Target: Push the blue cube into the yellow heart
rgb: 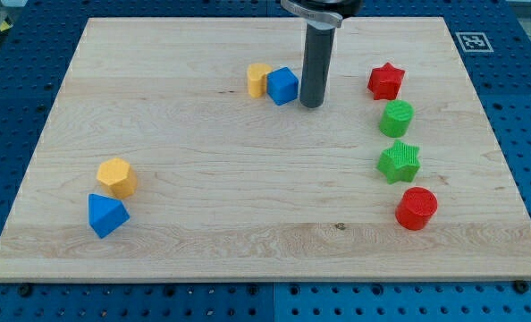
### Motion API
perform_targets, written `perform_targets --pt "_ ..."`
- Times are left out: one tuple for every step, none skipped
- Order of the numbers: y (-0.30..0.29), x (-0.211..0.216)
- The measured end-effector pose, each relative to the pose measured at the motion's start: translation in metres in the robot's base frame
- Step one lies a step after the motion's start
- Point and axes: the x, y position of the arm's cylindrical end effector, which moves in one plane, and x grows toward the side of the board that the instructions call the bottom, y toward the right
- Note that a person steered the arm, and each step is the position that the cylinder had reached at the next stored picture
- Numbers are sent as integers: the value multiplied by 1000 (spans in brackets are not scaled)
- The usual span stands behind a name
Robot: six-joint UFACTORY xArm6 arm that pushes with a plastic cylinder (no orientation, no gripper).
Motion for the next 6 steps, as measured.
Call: perform_targets --pt "-6 0" --pt "-8 -9" --pt "-8 -33" --pt "-8 -54" --pt "-8 -69" --pt "-8 -69"
